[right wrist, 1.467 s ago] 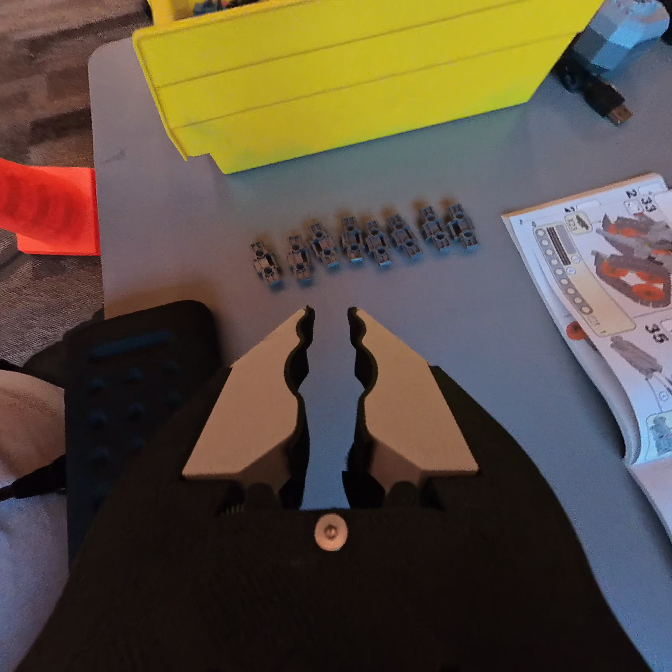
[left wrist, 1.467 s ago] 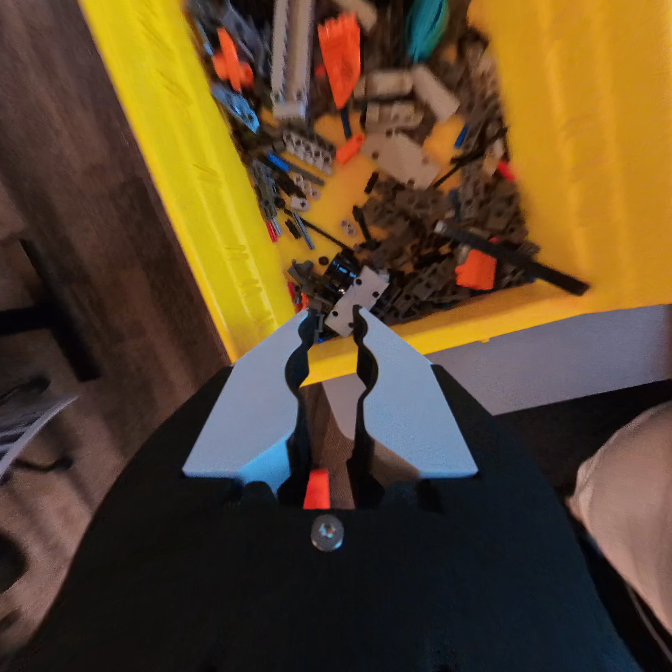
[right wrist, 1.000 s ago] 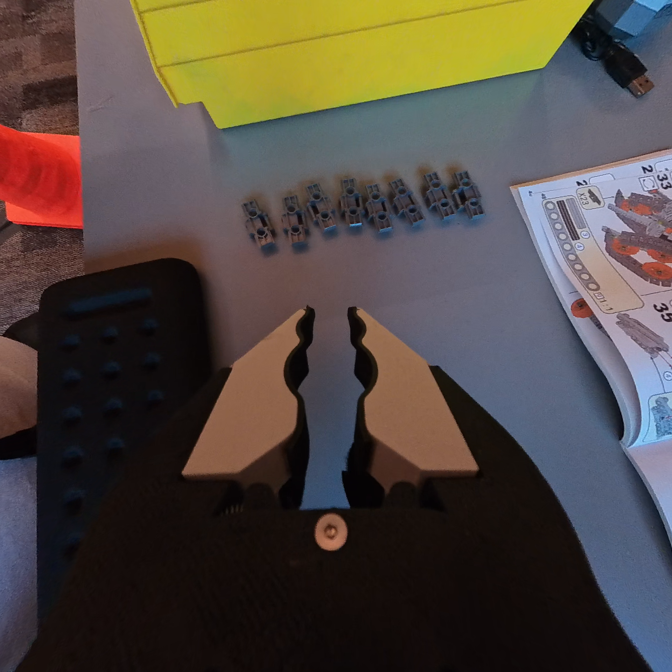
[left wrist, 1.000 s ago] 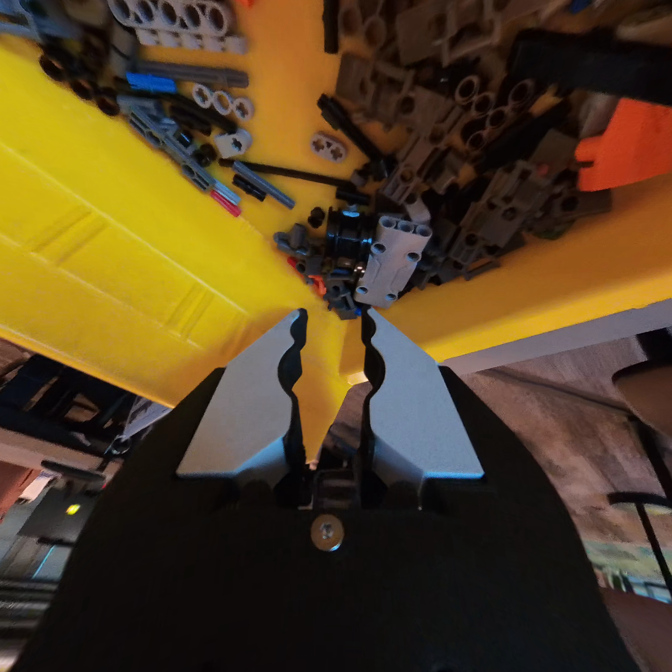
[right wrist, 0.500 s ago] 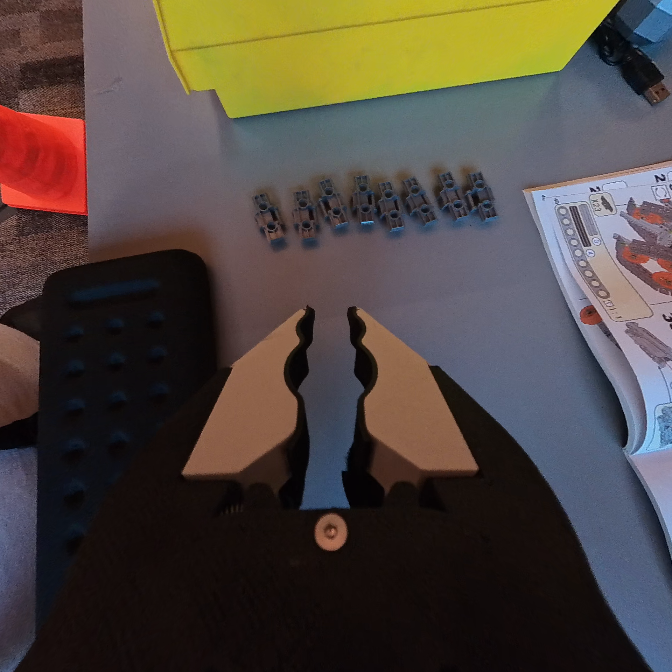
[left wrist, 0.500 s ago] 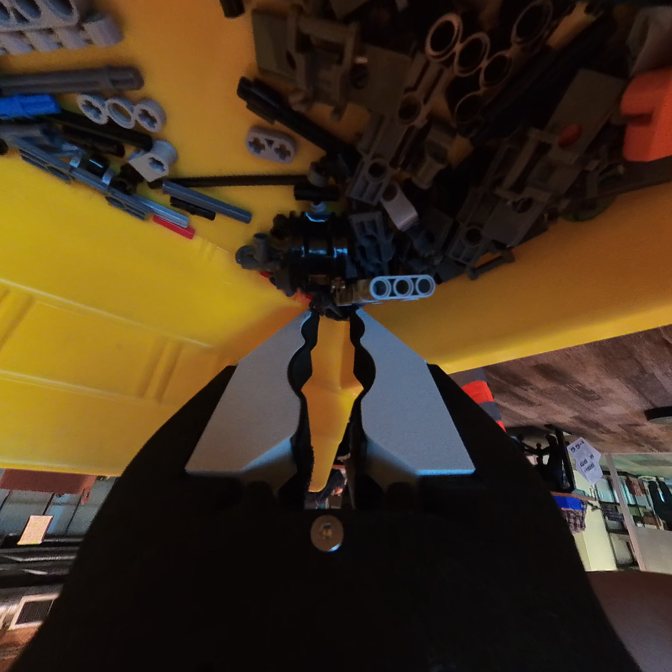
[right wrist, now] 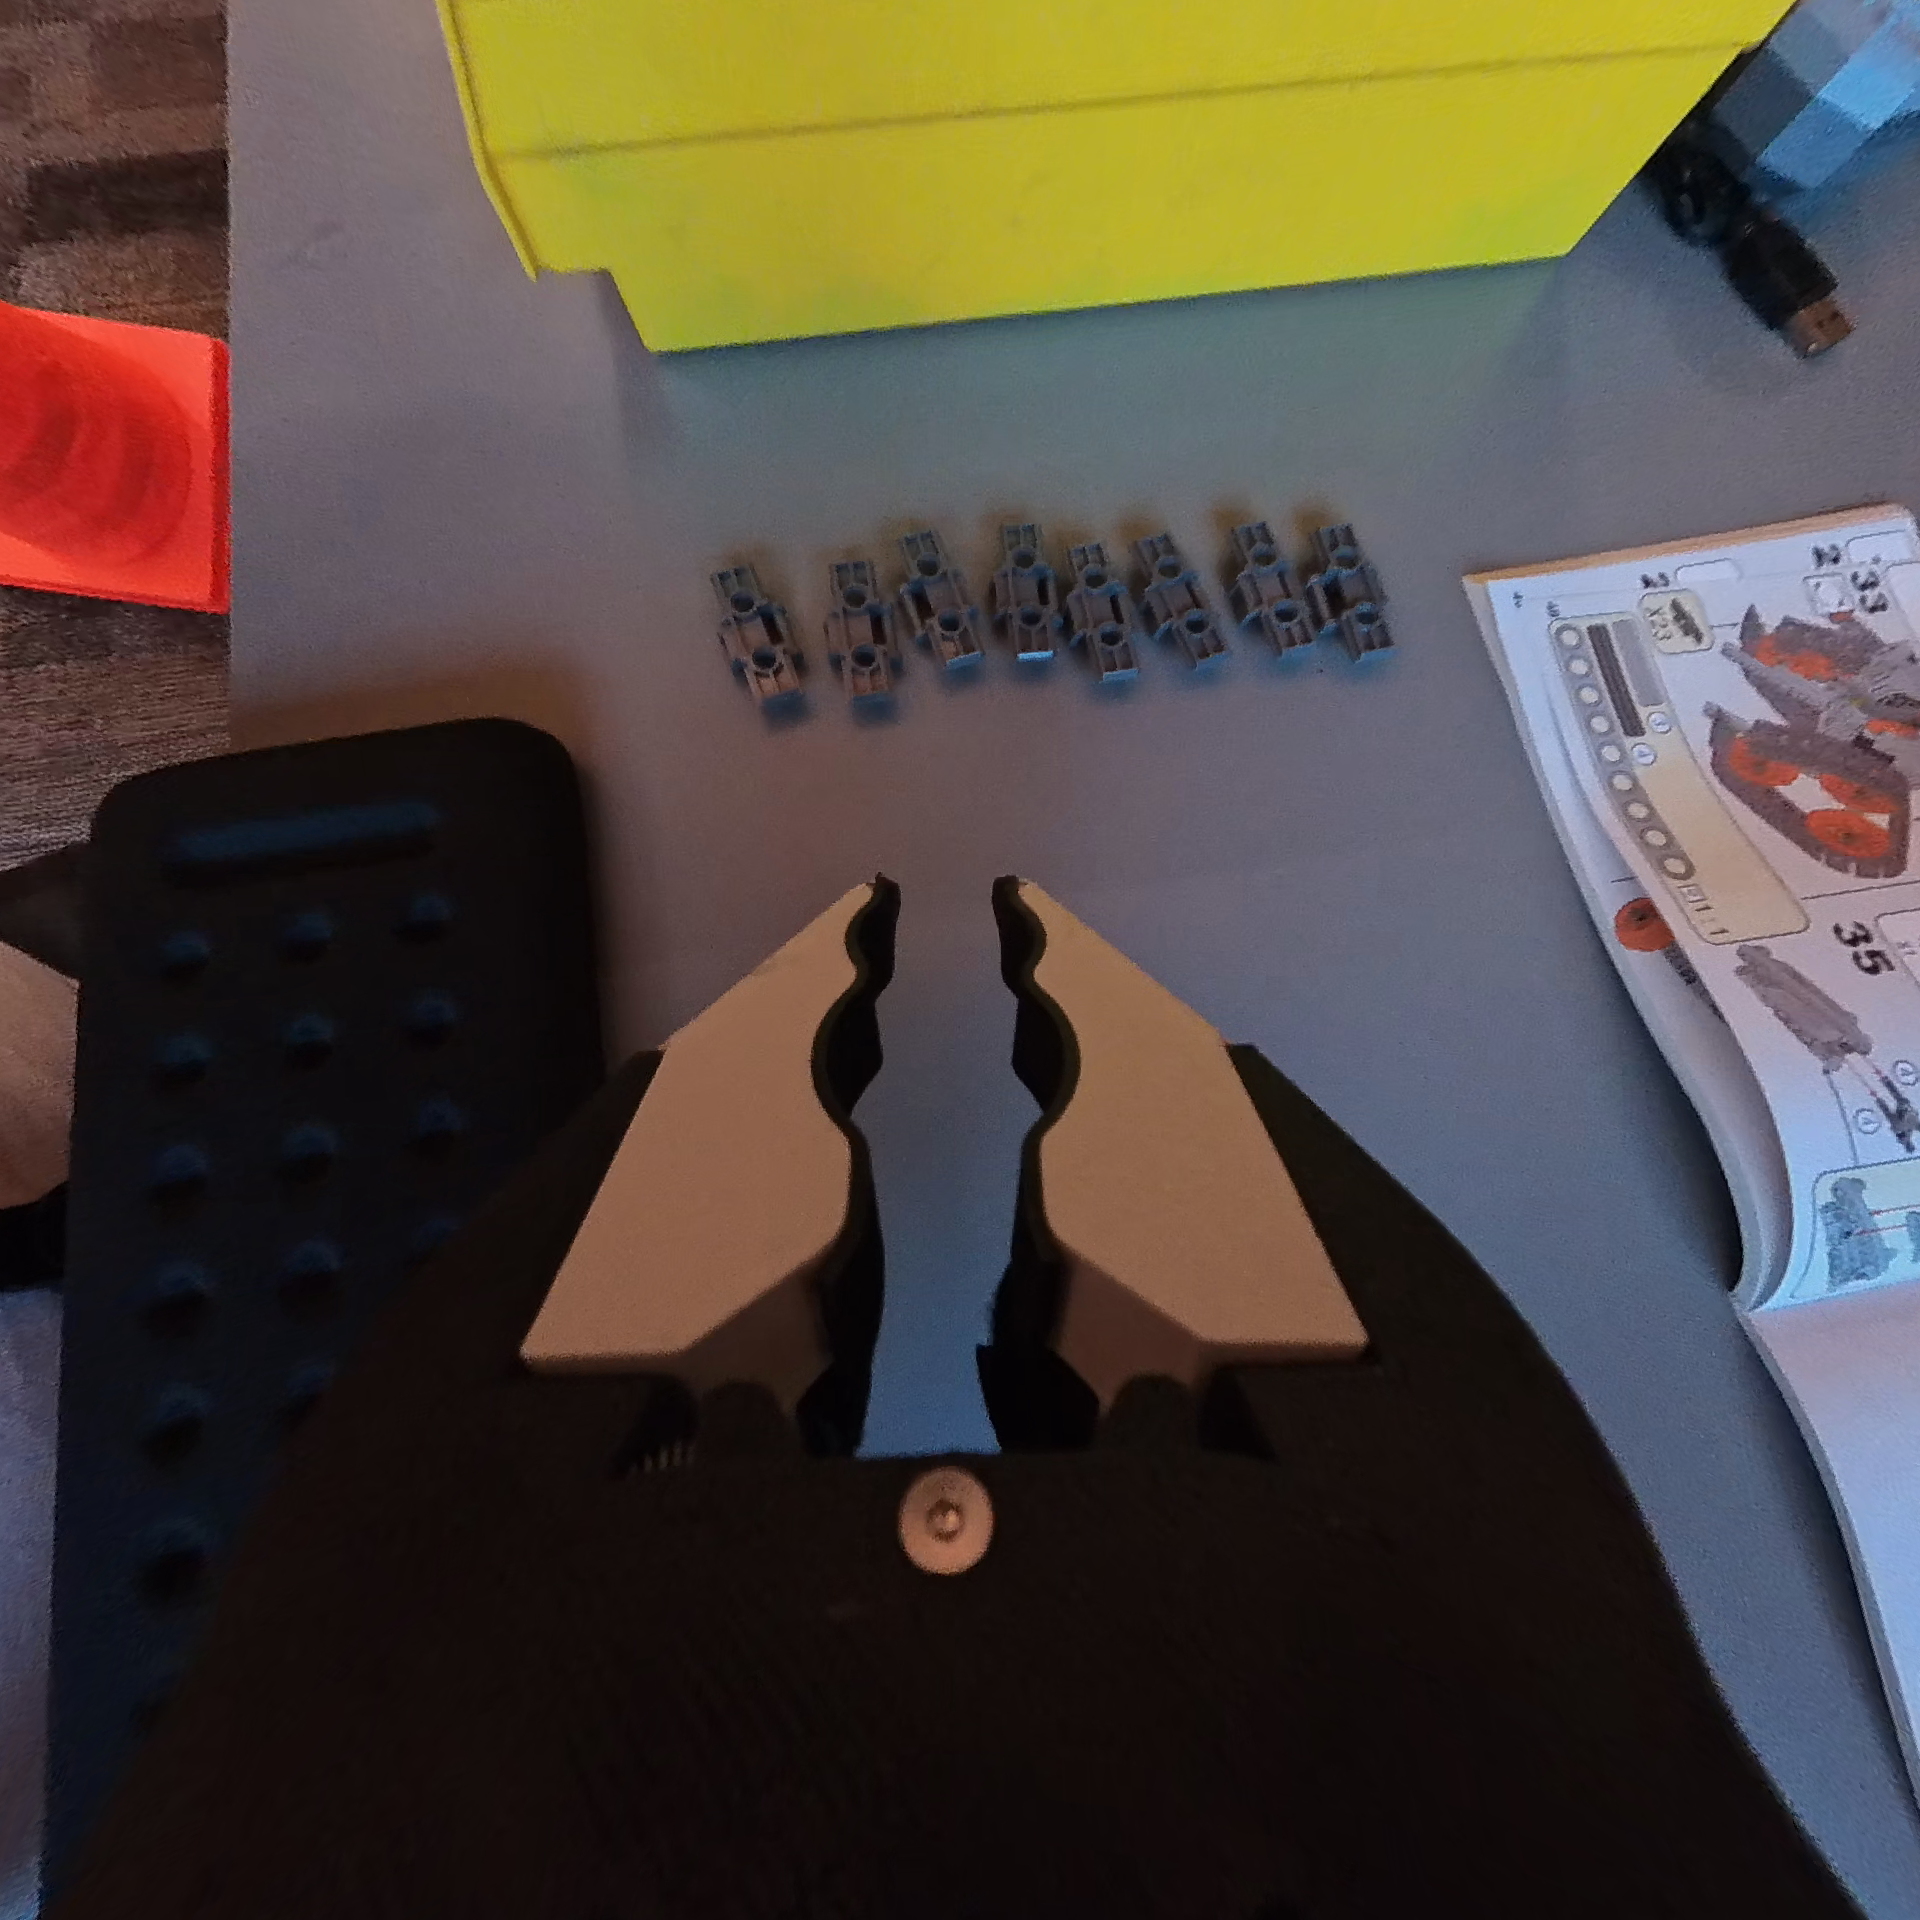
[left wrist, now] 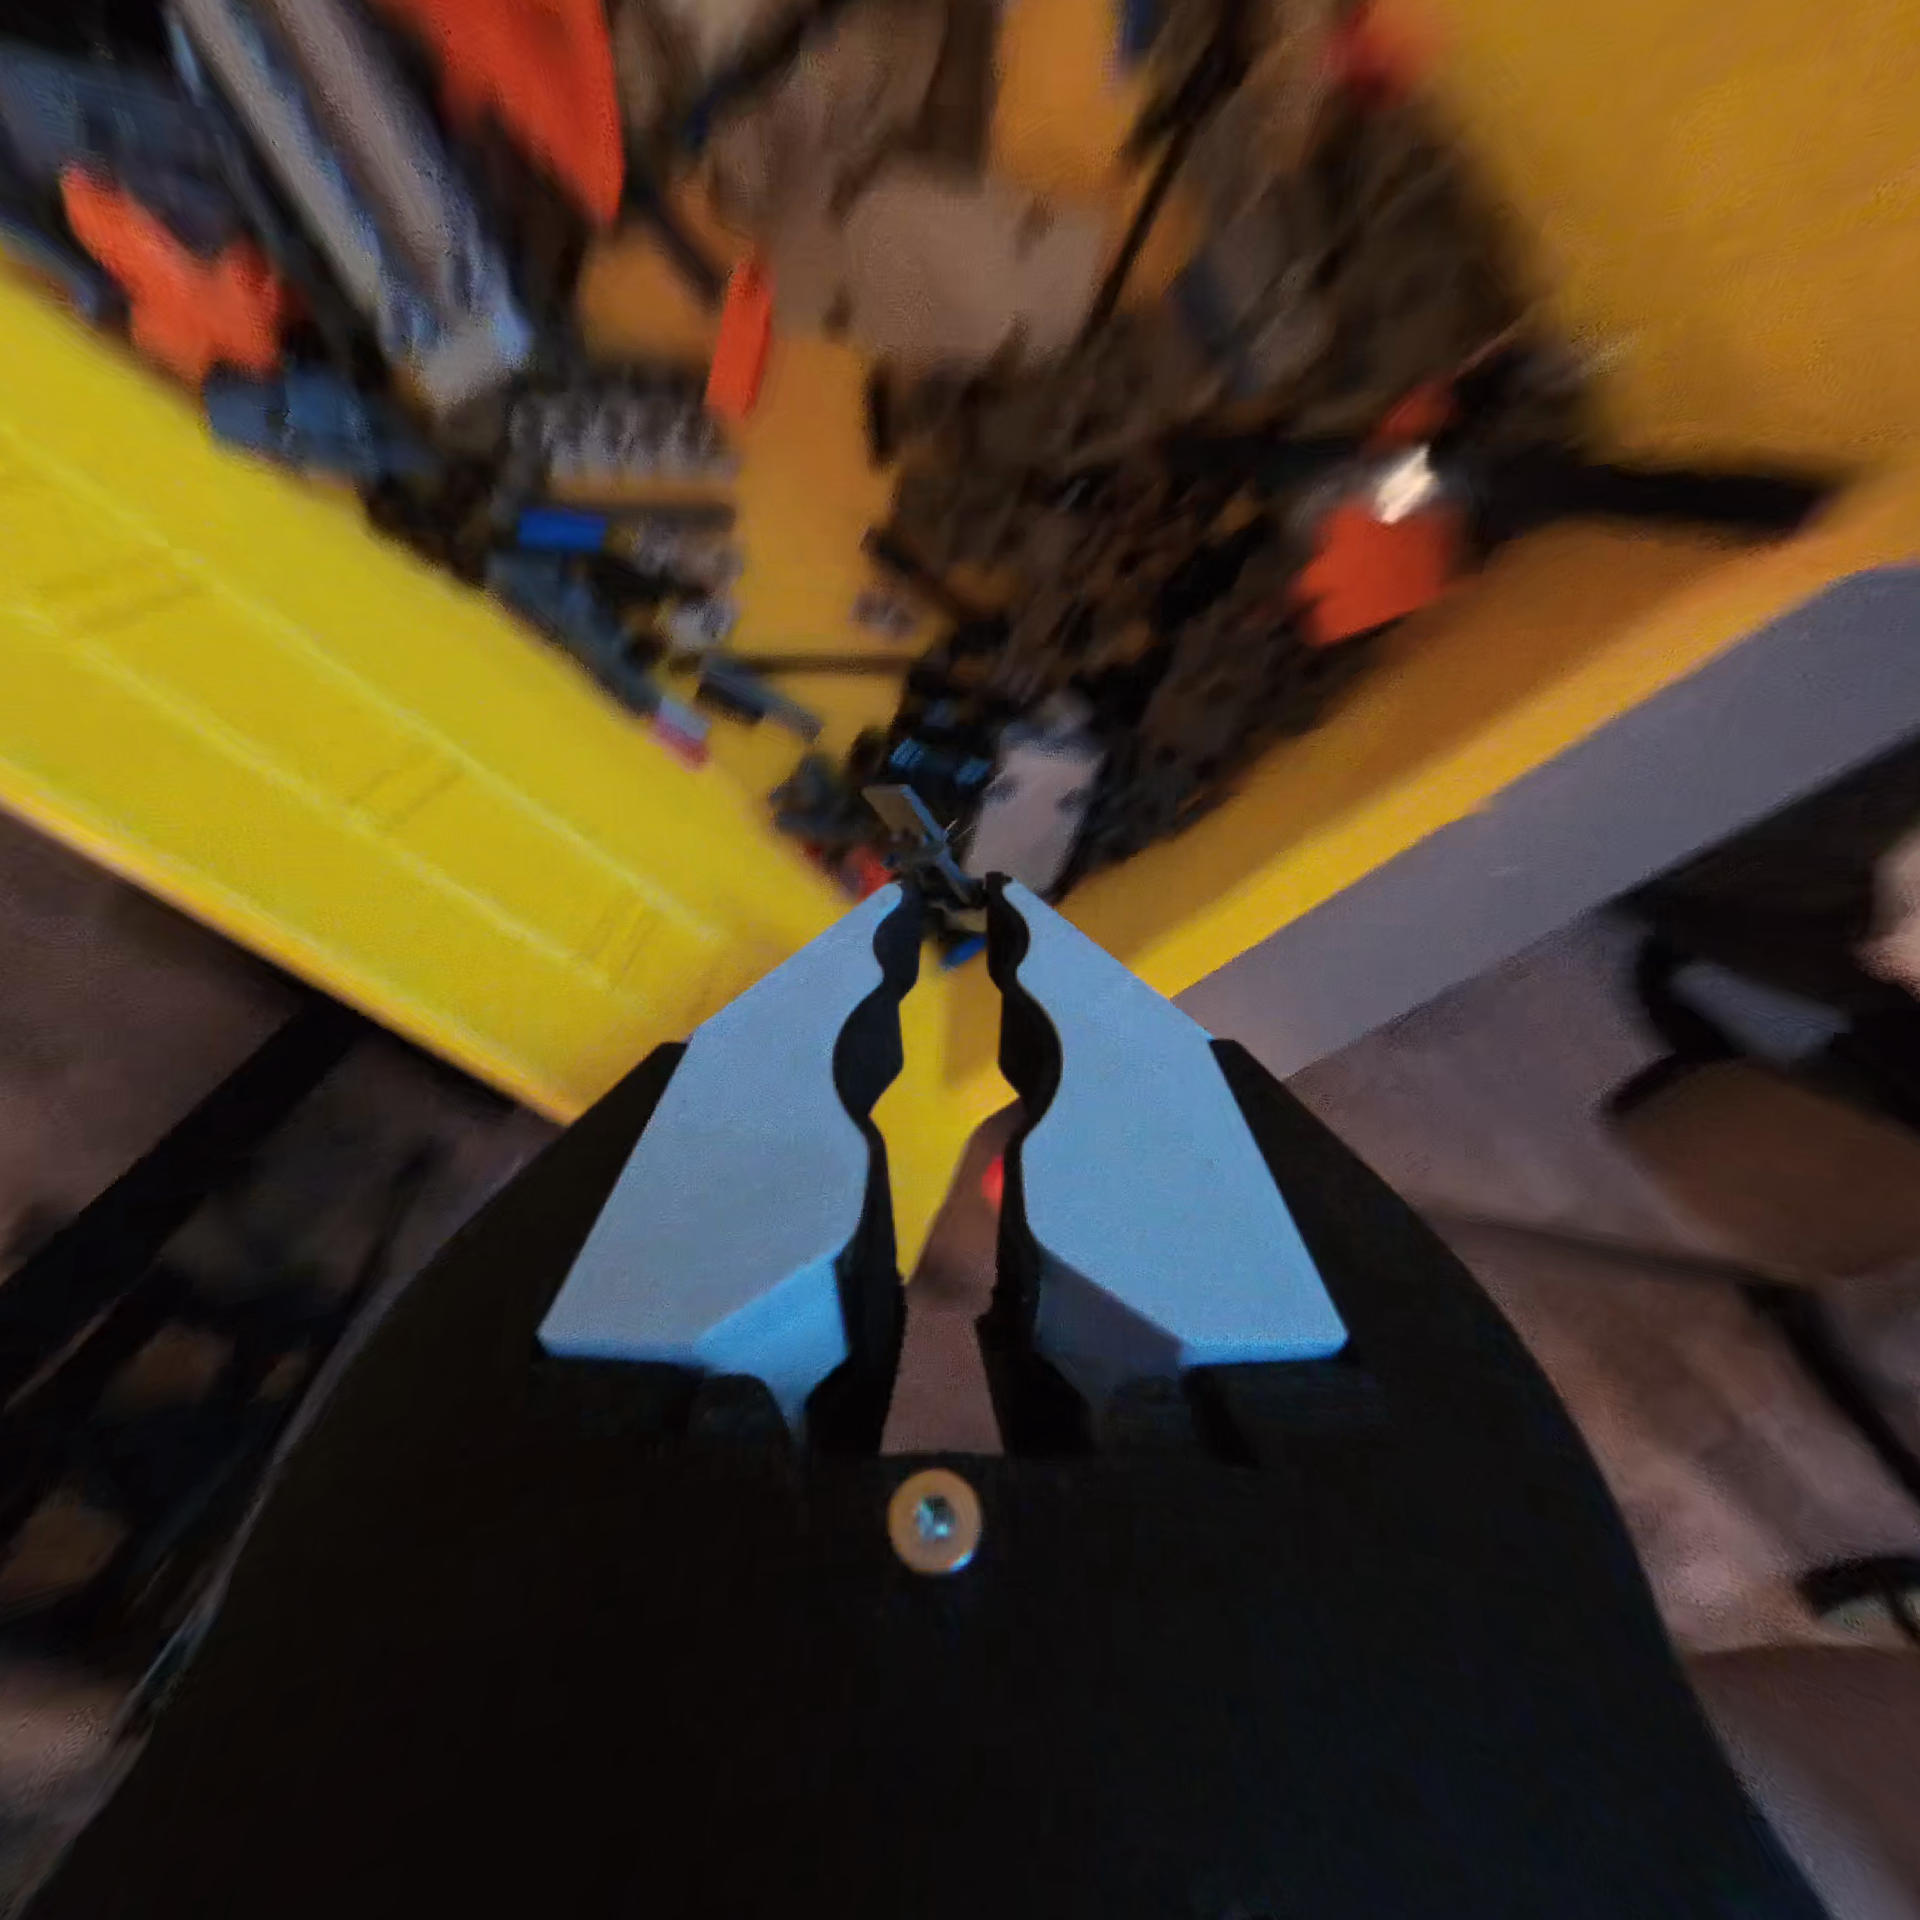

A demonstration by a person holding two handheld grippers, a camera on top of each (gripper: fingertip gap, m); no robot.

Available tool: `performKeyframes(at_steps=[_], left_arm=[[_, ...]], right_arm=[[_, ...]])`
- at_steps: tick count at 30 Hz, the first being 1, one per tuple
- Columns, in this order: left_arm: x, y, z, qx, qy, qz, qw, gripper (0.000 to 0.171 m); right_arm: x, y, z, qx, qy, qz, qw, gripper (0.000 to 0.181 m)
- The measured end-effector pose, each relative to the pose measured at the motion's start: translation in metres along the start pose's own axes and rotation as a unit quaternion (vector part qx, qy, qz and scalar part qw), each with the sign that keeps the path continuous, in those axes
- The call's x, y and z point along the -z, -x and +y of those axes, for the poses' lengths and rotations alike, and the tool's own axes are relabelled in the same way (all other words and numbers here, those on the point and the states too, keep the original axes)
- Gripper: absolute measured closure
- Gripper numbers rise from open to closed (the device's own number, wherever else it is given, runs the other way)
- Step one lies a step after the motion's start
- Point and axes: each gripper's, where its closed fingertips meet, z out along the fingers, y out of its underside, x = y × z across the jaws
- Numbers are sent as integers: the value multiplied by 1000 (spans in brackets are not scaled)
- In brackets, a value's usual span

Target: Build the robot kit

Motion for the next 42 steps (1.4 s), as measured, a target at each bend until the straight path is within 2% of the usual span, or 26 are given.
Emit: performKeyframes(at_steps=[1,2,4,6,8,11,14,16,19,23,28,31,33,34,37,38,42], left_arm=[[11,-17,-17,3,-61,57,997,162],[25,-39,-34,0,-122,132,984,162],[63,-85,-62,-19,-226,285,931,161],[87,-114,-76,-42,-271,375,886,162],[92,-135,-81,-66,-261,423,865,161],[93,-161,-88,-93,-226,472,847,161],[92,-177,-97,-108,-203,493,839,161],[94,-185,-101,-110,-191,511,831,161],[90,-191,-105,-112,-171,517,831,161],[87,-198,-109,-115,-156,527,827,161],[86,-206,-113,-123,-146,539,821,161],[83,-205,-119,-110,-151,537,822,162],[80,-197,-126,-88,-173,524,830,144],[78,-191,-127,-82,-182,514,834,142],[77,-174,-130,-65,-215,493,841,142],[79,-171,-130,-61,-225,491,839,143],[85,-169,-128,-65,-248,481,838,146]], right_arm=[[1,1,-5,7,-13,0,1000,162],[4,2,-13,20,-36,-2,999,162],[14,8,-38,61,-110,-2,992,159],[32,25,-72,103,-210,-28,972,155],[51,40,-101,135,-286,-54,947,155],[59,48,-123,199,-308,-61,928,155],[55,59,-131,281,-306,-61,908,154],[48,62,-129,344,-293,-26,892,153],[38,58,-125,413,-262,48,871,153],[31,62,-119,459,-241,83,851,154],[28,58,-113,482,-221,120,839,169],[28,62,-101,461,-204,98,858,170],[24,65,-85,420,-177,64,888,171],[18,68,-75,393,-157,41,905,171],[-10,70,-39,263,-52,-31,963,171],[-21,67,-29,221,-15,-36,974,171],[-45,60,-16,120,49,-37,991,171]])
